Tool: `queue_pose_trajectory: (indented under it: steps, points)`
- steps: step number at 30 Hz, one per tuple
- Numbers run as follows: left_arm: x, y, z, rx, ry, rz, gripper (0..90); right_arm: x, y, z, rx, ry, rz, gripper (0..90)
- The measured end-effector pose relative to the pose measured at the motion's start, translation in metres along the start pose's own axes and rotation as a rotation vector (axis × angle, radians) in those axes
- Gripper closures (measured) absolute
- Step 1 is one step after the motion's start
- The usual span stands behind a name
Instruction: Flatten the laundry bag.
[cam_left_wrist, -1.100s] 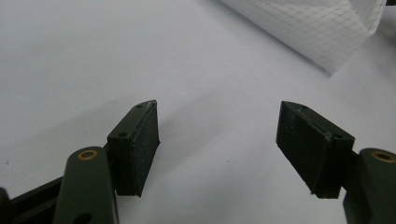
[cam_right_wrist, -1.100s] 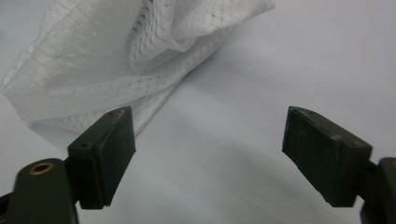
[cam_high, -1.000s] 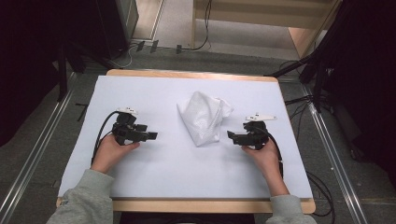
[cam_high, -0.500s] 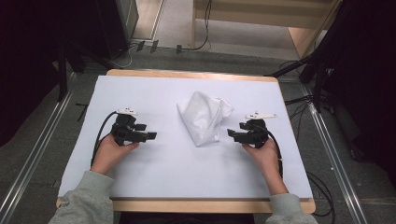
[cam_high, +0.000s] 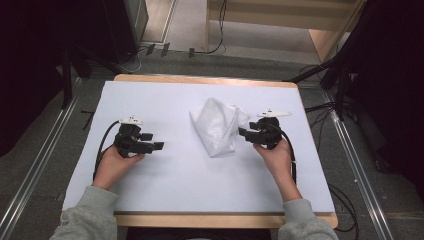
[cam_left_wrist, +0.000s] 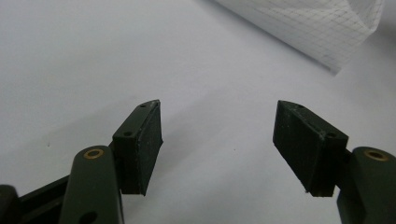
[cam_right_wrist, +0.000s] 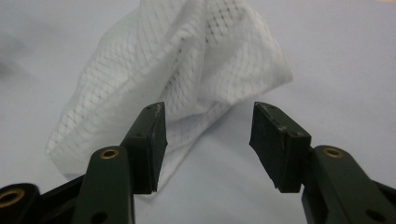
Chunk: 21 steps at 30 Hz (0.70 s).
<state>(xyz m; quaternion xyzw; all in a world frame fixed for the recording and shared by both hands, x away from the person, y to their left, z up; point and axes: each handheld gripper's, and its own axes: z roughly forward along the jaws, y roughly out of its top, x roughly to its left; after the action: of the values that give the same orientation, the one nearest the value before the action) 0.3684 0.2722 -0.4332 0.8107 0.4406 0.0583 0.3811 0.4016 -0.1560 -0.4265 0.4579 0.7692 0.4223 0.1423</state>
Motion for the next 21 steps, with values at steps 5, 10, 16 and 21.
queue_pose_trajectory:
  steps: [5,10,16,21]
  points:
    - [-0.001,-0.002,-0.001,0.002,0.007,-0.003,34.0,0.006,0.014,0.002,0.0,0.019,-0.011,47.2]
    - [-0.002,-0.003,-0.001,0.011,0.009,-0.002,34.0,0.01,0.023,0.005,-0.002,0.028,-0.012,43.7]
    - [-0.002,-0.004,-0.003,0.013,0.013,-0.001,34.4,0.015,0.034,0.013,0.004,0.041,-0.009,42.0]
    - [-0.002,-0.004,-0.002,0.017,0.013,0.001,34.6,0.015,0.035,0.027,0.033,0.043,-0.005,54.5]
